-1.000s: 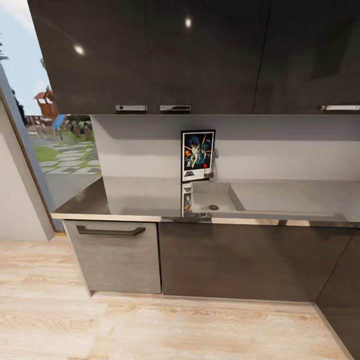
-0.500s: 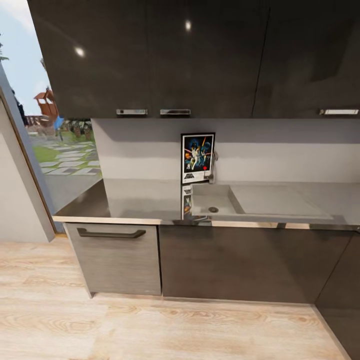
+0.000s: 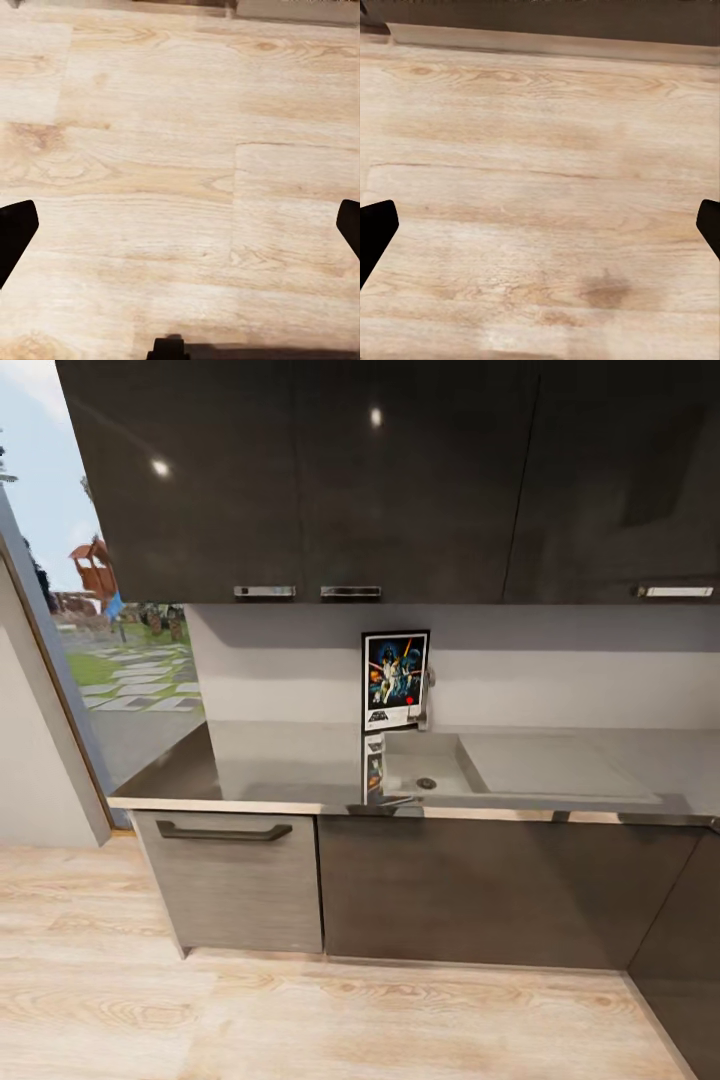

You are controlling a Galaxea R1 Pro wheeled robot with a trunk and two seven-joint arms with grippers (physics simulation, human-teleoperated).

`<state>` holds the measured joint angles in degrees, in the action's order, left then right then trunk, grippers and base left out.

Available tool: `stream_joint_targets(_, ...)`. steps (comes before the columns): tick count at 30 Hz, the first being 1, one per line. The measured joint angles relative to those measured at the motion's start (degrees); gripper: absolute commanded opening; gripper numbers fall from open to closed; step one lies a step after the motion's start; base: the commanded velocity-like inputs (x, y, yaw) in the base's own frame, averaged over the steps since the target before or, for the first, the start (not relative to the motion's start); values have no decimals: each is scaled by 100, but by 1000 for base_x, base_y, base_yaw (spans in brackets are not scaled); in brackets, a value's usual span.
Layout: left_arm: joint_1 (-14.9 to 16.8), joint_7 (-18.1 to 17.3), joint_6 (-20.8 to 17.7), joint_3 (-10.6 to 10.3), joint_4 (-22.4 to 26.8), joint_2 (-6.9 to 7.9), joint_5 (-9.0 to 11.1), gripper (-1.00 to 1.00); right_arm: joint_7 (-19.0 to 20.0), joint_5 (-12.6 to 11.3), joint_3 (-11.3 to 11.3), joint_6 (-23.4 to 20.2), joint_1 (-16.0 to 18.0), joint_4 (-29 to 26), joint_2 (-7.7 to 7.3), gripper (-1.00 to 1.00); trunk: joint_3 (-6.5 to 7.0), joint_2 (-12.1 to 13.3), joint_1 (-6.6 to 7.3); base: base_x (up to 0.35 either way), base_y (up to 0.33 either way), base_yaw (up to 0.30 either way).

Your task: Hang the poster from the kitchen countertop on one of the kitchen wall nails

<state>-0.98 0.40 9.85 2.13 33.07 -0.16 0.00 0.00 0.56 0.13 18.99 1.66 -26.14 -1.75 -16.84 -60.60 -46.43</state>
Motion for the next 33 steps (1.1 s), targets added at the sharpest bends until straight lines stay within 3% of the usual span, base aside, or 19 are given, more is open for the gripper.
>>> stream_joint_targets(22, 0, 0, 0, 0, 0, 0, 0, 100, 0, 0, -4, 0, 1, -7, 0, 100, 396, 883, 484, 0, 0, 0)
stream_joint_targets(33, -1, 0, 0, 0, 0, 0, 0, 100, 0, 0, -5, 6, -1, -9, -8, 100, 396, 885, 484, 0, 0, 0)
